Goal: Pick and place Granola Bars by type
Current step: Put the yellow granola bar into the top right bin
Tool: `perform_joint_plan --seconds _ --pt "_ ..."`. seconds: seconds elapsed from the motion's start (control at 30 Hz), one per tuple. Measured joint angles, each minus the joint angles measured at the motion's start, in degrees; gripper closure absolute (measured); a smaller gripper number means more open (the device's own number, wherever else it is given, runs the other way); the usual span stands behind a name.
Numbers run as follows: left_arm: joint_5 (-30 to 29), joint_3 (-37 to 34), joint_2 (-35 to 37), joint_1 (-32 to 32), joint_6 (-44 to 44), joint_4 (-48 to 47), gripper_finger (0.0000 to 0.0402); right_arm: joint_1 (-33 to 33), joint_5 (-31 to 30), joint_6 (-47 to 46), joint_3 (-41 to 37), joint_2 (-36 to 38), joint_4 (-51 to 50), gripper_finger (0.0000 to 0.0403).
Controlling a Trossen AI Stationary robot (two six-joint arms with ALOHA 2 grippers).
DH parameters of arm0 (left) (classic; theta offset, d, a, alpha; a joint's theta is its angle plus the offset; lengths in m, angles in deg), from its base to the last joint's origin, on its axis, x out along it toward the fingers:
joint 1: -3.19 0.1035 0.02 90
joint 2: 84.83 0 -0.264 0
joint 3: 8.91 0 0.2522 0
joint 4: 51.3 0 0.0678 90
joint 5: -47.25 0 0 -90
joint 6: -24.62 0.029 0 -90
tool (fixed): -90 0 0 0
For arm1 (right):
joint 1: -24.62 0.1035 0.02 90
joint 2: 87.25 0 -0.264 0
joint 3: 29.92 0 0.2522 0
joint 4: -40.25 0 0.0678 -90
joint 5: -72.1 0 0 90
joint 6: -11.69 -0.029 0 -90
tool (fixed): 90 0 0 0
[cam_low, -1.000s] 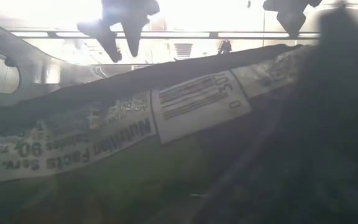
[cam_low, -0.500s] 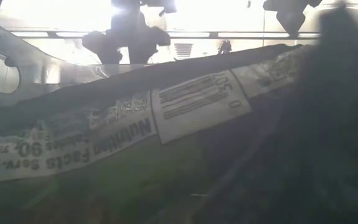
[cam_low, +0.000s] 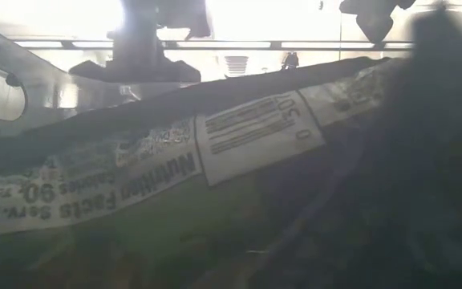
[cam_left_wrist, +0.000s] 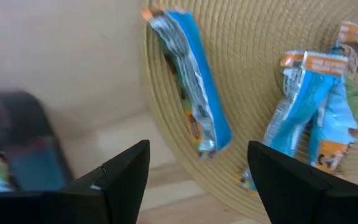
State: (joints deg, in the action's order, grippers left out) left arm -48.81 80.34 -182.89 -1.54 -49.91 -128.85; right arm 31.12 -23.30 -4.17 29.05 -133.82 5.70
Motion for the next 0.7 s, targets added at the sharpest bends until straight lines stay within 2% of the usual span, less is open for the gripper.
perform_joint_plan --seconds 0.2,0.5,0.7 --pt "-0.54 -5.93 2.55 -2.17 -8.04 5.49 0.0149 0.0 0.07 0.01 0.0 0.07 0.0 0.0394" --pt "-0.46 -10.56 2.5 -2.18 -9.53 16.75 0.0149 0.0 0.05 -0.08 0.02 0.06 0.0 0.0394" --pt "-1.2 -12.05 2.36 -2.1 -10.2 17.3 0.0149 0.0 0.05 -0.21 0.02 0.07 0.01 0.0394"
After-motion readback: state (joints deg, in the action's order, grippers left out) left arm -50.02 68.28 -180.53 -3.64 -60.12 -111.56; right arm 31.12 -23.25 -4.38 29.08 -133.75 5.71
